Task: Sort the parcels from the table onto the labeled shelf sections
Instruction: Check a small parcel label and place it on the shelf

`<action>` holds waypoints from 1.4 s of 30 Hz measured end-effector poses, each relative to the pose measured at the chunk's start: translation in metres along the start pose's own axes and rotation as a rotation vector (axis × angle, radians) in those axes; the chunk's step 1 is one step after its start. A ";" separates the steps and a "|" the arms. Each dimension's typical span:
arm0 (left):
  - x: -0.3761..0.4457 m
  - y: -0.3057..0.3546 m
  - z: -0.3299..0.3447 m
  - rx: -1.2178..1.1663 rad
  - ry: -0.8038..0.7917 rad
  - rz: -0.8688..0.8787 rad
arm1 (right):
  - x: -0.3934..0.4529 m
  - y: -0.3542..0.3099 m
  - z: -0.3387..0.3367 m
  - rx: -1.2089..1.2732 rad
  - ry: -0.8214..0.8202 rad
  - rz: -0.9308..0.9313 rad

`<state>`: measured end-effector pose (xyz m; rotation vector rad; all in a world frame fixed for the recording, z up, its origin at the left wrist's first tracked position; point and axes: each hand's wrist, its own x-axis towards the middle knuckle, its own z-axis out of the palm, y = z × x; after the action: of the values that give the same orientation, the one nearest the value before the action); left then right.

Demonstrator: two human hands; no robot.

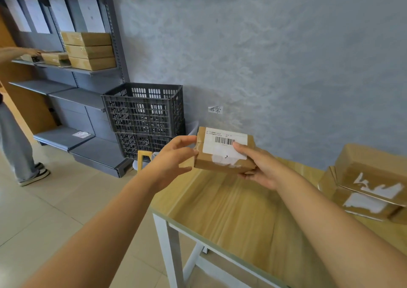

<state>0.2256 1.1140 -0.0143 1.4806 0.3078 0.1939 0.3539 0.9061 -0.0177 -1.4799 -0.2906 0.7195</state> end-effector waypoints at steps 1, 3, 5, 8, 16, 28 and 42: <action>0.000 0.002 0.000 -0.016 -0.001 -0.043 | -0.003 -0.002 -0.001 -0.025 0.006 -0.075; 0.002 0.006 0.003 -0.065 -0.011 -0.157 | -0.007 -0.007 -0.001 -0.077 0.045 -0.209; 0.005 0.007 0.008 -0.164 -0.014 -0.247 | -0.013 -0.012 0.000 -0.233 0.087 -0.330; 0.007 0.008 0.015 -0.184 -0.018 -0.232 | -0.021 -0.017 -0.001 -0.471 0.031 -0.501; 0.009 0.014 0.022 -0.232 -0.045 0.010 | -0.032 -0.026 -0.004 -0.143 -0.078 -0.184; 0.012 0.024 0.026 0.167 0.076 0.086 | -0.035 -0.036 -0.028 -0.229 0.043 -0.193; 0.033 0.041 0.066 1.719 0.217 0.601 | -0.059 -0.037 -0.075 -0.217 0.200 -0.208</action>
<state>0.2802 1.0656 0.0273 3.2597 0.1458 0.6726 0.3630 0.8140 0.0246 -1.6843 -0.3723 0.3782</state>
